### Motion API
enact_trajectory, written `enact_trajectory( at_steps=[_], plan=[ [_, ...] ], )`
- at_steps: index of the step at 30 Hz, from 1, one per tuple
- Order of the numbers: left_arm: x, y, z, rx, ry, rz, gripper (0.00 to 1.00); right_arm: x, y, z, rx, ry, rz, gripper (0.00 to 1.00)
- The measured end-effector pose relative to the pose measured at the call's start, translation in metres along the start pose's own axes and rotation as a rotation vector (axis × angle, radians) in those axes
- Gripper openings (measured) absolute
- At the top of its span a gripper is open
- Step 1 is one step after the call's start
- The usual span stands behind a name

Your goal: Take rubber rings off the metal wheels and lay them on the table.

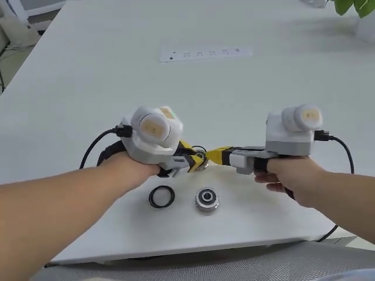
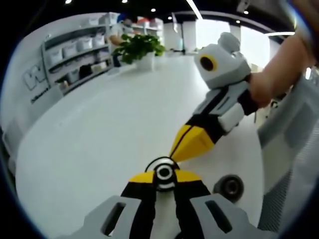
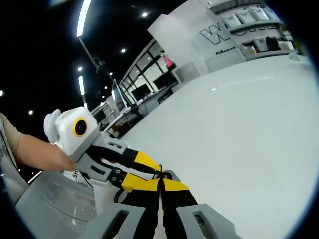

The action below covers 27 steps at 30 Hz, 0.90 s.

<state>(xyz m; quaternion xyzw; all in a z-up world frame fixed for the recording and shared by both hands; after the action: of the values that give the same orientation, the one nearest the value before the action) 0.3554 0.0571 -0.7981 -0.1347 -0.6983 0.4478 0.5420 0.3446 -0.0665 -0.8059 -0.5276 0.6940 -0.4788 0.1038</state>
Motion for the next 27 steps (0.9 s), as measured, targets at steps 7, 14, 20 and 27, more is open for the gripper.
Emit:
enact_trajectory(
  at_steps=[7,14,20,27],
  plan=[
    [0.008,-0.006,0.004,0.006,0.005,0.025,0.17,0.002,-0.002,0.001,-0.014,0.005,0.015,0.0],
    [0.019,-0.007,0.005,-0.003,0.017,0.048,0.23,0.005,-0.006,0.001,-0.029,0.008,0.036,0.0],
    [0.035,-0.009,0.009,-0.011,0.024,0.072,0.27,0.006,-0.009,-0.003,-0.029,0.001,0.043,0.0],
    [0.052,-0.011,0.01,-0.005,0.018,0.104,0.31,0.008,-0.013,-0.007,-0.03,-0.005,0.052,0.0]
  ],
)
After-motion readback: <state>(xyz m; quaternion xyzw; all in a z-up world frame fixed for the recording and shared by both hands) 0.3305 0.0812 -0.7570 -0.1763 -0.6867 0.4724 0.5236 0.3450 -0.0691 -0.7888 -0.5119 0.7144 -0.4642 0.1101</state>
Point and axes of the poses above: the centre of the closed fingertips' face, and the gripper's own axes: x roughly backward along the fingers, z roughly to its right, y roughly out of its underside, the point moved 8 cm from there along x, roughly backward along the fingers, and after that the axes turned 3 degrees about y, right-handed, at the moved point
